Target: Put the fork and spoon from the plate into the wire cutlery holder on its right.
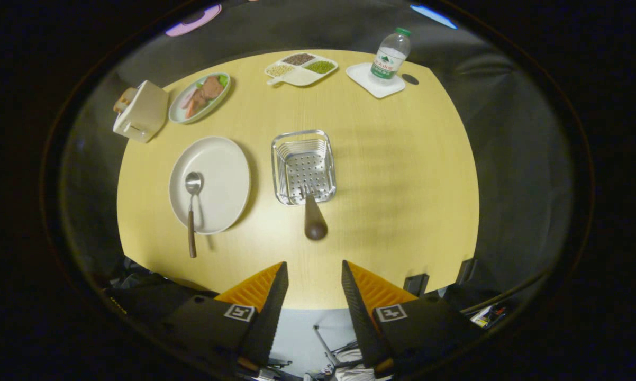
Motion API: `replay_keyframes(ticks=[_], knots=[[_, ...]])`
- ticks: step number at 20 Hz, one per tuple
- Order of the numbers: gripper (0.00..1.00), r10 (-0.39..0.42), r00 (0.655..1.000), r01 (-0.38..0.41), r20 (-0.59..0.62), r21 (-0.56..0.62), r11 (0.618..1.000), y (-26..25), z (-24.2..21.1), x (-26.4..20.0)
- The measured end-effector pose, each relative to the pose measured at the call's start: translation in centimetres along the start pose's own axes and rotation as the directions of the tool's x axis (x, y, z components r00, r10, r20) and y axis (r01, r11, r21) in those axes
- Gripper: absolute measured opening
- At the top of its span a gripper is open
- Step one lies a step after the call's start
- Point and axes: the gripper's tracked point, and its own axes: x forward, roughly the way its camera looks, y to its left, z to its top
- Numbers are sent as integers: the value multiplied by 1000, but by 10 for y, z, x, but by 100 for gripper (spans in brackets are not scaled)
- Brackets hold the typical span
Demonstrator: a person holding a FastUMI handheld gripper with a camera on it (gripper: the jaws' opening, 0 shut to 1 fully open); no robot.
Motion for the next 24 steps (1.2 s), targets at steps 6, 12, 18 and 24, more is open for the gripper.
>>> replay_keyframes(ticks=[6, 12, 18, 24], knots=[[85, 61, 997, -61, 56, -7, 998, 28, -1, -24], [86, 127, 990, -124, 68, -50, 991, 76, -5, -26], [86, 190, 981, -186, 34, -98, 978, 132, -8, -7], [86, 241, 970, -244, -37, -123, 962, 180, -23, 23]])
